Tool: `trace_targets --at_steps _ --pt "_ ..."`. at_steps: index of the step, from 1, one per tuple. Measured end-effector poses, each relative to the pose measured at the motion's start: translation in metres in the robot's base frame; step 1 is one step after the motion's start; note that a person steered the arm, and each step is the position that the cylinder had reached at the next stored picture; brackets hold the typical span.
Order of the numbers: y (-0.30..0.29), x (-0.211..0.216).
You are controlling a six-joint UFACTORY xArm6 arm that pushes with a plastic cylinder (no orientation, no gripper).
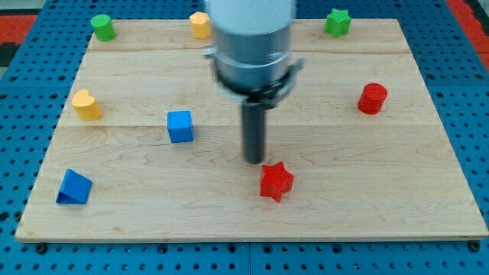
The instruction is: Slide the blue cube towards the bottom center
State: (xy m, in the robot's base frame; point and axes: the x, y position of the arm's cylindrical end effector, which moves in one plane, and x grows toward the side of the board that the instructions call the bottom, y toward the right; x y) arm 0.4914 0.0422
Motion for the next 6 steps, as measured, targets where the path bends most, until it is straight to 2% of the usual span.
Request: trace_targets --at_steps 1,3,4,5,6 --pt "0.065 0.0" --pt "-0.03 0.052" --pt "-0.046 0.034" --pt "-0.172 0.028" --pt "-0.192 -0.004"
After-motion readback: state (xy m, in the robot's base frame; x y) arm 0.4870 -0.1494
